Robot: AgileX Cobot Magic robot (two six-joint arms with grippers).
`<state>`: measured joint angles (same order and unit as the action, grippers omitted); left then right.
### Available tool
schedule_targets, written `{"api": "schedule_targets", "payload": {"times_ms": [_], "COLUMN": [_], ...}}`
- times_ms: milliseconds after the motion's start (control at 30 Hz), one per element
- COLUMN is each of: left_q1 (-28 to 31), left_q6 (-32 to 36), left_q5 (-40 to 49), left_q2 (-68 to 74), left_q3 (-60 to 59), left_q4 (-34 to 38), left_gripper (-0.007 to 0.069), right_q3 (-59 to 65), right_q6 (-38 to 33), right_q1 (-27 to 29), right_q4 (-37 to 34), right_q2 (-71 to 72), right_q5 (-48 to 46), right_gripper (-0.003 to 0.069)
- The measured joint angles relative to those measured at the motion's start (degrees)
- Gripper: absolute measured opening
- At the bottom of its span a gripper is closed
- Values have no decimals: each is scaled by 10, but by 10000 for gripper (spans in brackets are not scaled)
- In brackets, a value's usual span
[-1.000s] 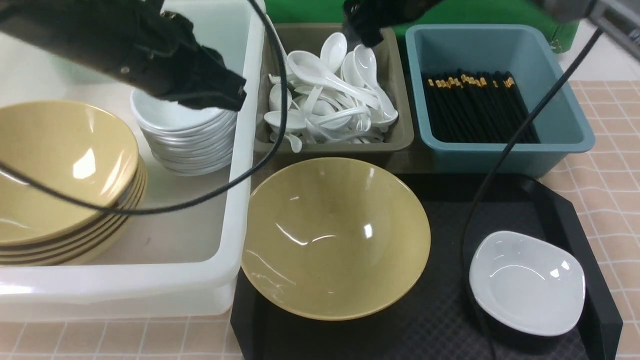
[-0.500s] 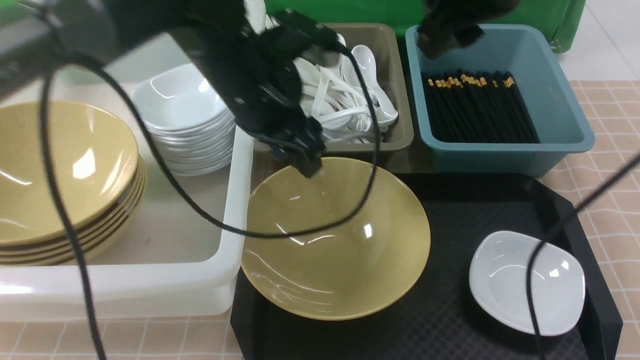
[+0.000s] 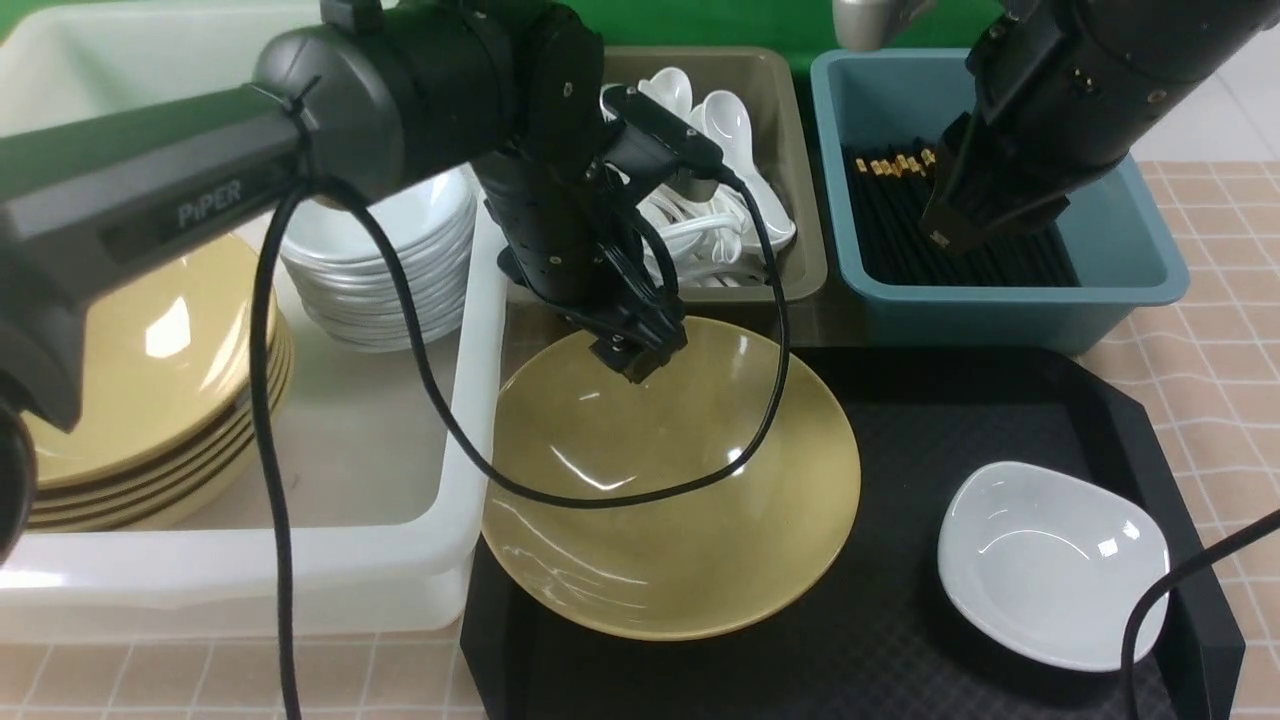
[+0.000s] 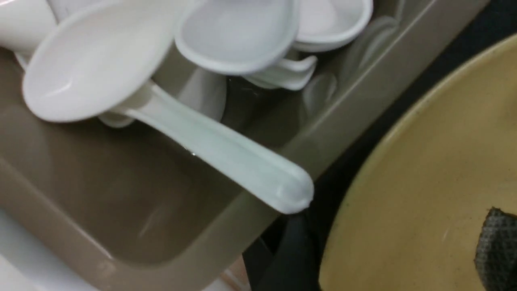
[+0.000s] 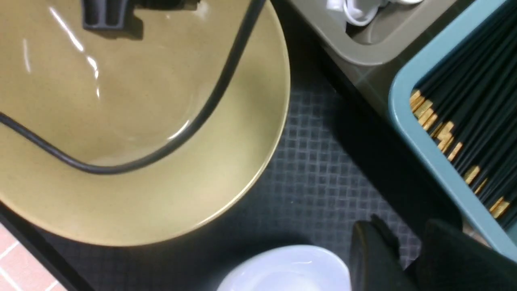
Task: On brown table put chopsticks spoon bowls plates into blue grey white boxes.
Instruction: 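Grasp the large bowl on the tray by its rim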
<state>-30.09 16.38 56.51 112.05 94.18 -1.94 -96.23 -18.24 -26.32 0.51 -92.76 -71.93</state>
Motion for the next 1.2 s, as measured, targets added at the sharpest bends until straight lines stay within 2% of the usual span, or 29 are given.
{"api": "schedule_targets", "payload": {"times_ms": [333,433,567,600,667,767,833,1000,1067,1100,1133,1200], "left_q1": [-3,-3,0,0,-1,-7,-9,-10,-10,-10,-10,-10], "left_q6": [-18,-23,-18,-18,-6,5,6,7,7,7,8,8], "left_q5": [24,32,53,53,61,81,86,94,94,94,96,99], "left_q2": [22,22,19,19,19,29,31,31,31,31,32,38], "left_q3": [5,7,10,10,10,4,4,4,4,4,4,4], "left_q4": [4,11,47,50,91,118,123,128,137,137,140,140], "left_gripper": [485,434,279,271,197,169,176,351,443,451,503,545], "right_q3": [1,1,1,1,1,1,1,1,1,1,1,1], "right_q6": [-1,-1,-1,-1,-1,-1,-1,-1,-1,-1,-1,-1], "right_q1": [0,0,0,0,0,0,0,0,0,0,0,0], "right_q4": [1,1,1,1,2,2,2,2,2,2,2,2], "right_q2": [0,0,1,1,1,1,1,1,1,1,1,1], "right_q5": [1,1,2,2,2,2,2,2,2,2,2,2], "right_gripper": [219,223,226,226,230,234,235,236,236,236,236,236]}}
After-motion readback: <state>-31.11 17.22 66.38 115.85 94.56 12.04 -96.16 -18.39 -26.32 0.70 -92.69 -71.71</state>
